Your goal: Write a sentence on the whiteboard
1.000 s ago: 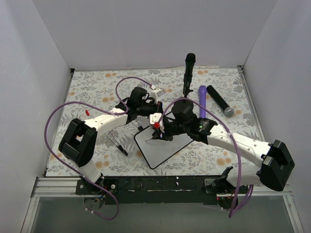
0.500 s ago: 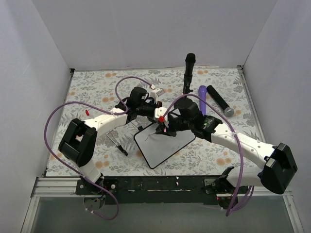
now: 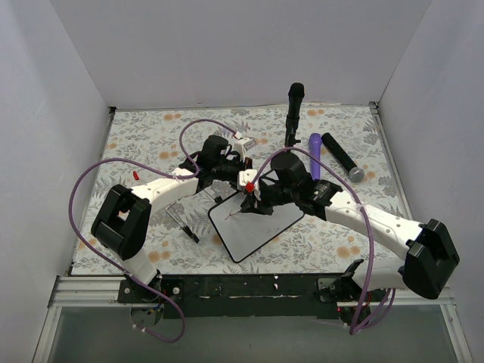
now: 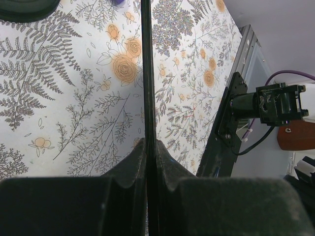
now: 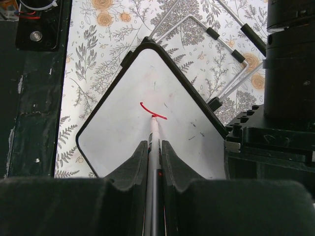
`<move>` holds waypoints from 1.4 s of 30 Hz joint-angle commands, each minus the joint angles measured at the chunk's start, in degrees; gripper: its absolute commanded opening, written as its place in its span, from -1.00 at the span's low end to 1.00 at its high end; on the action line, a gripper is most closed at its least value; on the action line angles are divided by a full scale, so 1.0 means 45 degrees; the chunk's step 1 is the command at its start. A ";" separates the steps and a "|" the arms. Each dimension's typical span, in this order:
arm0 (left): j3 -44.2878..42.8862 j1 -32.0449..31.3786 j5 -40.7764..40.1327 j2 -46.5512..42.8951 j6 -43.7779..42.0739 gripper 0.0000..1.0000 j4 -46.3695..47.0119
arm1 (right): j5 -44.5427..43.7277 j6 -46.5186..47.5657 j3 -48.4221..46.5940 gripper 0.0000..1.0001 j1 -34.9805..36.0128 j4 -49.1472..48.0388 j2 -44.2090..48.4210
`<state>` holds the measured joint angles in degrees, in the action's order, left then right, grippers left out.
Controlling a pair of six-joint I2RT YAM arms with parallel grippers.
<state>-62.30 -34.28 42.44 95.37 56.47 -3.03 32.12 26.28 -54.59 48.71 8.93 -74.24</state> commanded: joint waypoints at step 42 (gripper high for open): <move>-0.0100 -0.0018 0.0257 -0.0198 -0.0986 -1.00 0.0341 | 0.0811 0.0488 0.0393 -0.97 -0.0687 0.0340 0.0365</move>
<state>-62.30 -34.28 42.92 95.37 55.75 -3.33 36.14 29.61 -51.22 45.60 12.49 -71.24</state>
